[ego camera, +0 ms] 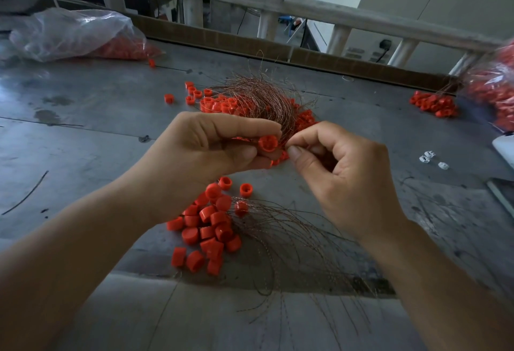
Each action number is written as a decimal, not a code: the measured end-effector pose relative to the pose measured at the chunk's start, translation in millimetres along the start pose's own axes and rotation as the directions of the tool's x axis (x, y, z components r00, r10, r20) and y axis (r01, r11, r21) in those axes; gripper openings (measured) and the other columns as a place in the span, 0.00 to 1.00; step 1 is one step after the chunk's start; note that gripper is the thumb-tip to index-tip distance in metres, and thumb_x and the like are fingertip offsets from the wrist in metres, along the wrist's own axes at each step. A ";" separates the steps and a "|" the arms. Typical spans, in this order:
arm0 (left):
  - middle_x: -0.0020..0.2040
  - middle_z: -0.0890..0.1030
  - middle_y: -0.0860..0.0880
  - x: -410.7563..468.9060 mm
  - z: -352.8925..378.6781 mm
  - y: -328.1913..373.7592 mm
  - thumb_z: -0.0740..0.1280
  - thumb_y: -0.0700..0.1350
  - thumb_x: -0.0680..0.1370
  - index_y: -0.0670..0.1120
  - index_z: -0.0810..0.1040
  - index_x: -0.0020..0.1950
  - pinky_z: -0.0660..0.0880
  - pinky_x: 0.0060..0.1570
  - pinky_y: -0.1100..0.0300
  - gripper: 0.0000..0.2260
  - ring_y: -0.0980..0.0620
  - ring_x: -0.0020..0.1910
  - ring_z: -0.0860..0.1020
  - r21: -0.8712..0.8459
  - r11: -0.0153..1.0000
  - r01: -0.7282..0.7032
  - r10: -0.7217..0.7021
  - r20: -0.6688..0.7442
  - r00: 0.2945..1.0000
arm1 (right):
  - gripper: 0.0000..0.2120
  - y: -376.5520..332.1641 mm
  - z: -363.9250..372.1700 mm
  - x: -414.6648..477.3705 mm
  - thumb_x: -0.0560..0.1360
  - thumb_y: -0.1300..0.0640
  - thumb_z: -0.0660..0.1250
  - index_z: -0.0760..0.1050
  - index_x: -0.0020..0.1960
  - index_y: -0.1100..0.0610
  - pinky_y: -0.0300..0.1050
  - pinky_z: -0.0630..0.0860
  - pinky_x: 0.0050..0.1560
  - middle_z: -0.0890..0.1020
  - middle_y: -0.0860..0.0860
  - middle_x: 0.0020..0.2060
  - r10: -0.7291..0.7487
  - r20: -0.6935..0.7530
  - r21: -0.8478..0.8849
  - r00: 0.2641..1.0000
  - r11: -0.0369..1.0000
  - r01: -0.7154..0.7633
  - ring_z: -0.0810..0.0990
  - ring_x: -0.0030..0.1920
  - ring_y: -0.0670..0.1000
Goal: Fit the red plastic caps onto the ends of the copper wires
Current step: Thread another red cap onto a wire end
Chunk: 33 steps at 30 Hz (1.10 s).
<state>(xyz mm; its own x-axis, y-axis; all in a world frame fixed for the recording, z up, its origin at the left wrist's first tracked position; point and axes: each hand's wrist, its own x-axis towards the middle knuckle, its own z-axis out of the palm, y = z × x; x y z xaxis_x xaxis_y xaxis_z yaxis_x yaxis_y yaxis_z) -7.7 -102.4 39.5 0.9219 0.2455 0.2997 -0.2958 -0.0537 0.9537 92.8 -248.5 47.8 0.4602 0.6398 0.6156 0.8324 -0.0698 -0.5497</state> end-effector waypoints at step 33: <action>0.40 0.84 0.46 -1.8 -0.2 4.5 0.69 0.37 0.62 0.44 0.84 0.43 0.78 0.38 0.66 0.12 0.52 0.41 0.83 -0.254 0.965 0.064 -0.058 0.032 0.998 | 0.10 -1.2 -0.4 -3.3 0.72 0.62 0.69 0.74 0.38 0.49 0.44 0.73 0.28 0.78 0.50 0.27 0.088 0.088 0.090 0.992 0.991 -0.096 0.75 0.28 0.51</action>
<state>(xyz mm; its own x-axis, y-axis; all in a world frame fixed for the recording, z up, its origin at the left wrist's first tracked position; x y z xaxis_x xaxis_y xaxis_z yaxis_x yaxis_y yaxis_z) -10.7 -103.0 43.4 0.9448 0.2176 0.2449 -0.2902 0.2092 0.9338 90.4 -250.8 46.8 0.5028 0.6957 0.5131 0.7532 -0.0614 -0.6549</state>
